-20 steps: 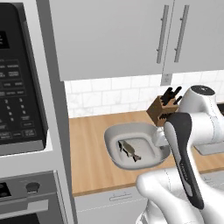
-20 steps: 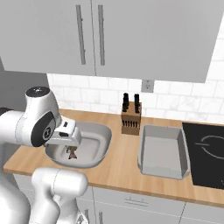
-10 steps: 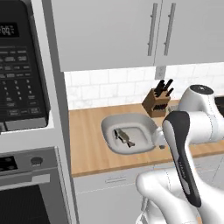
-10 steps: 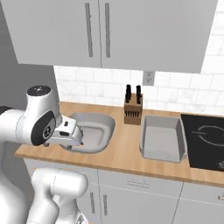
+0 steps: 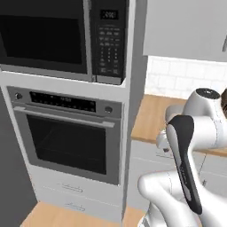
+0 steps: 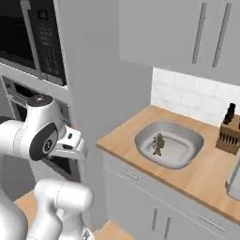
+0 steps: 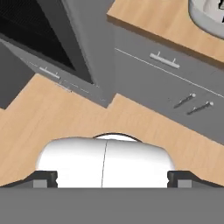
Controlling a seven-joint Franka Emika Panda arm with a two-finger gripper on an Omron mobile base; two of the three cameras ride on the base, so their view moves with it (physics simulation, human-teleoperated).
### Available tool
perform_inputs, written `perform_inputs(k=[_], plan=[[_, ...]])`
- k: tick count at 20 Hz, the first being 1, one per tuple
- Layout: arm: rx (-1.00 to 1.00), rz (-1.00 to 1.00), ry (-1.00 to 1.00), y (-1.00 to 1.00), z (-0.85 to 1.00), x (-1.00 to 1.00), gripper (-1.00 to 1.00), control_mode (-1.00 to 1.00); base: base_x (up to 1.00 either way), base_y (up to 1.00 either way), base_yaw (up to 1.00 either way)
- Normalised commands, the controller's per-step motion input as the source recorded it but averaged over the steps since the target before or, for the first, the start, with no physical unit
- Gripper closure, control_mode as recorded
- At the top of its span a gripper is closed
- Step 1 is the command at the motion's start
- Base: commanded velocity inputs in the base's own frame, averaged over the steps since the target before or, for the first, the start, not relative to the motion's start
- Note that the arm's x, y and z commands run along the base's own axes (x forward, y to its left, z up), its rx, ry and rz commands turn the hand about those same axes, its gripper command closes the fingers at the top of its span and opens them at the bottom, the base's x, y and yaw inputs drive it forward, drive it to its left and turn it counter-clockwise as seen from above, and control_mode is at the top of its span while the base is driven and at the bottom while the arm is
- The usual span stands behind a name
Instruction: Place one squash and one fish in each tupperware on the nearby counter, to pack two identical lunches.
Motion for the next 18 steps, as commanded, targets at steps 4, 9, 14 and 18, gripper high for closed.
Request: perform_inputs(k=[4, 9, 14, 18], plan=[[0.0, 0.0, 0.0, 0.0, 0.0, 0.0, -1.0, 1.0, -0.02, 0.66, 0.96], [0.0, 0.0, 0.0, 0.0, 0.0, 0.0, -1.0, 1.0, -0.14, 0.81, 0.89], [0.0, 0.0, 0.0, 0.0, 0.0, 0.0, -1.0, 1.0, -0.05, 0.95, 0.78], [0.0, 0.0, 0.0, 0.0, 0.0, 0.0, -1.0, 1.0, 0.23, 0.88, 0.73]])
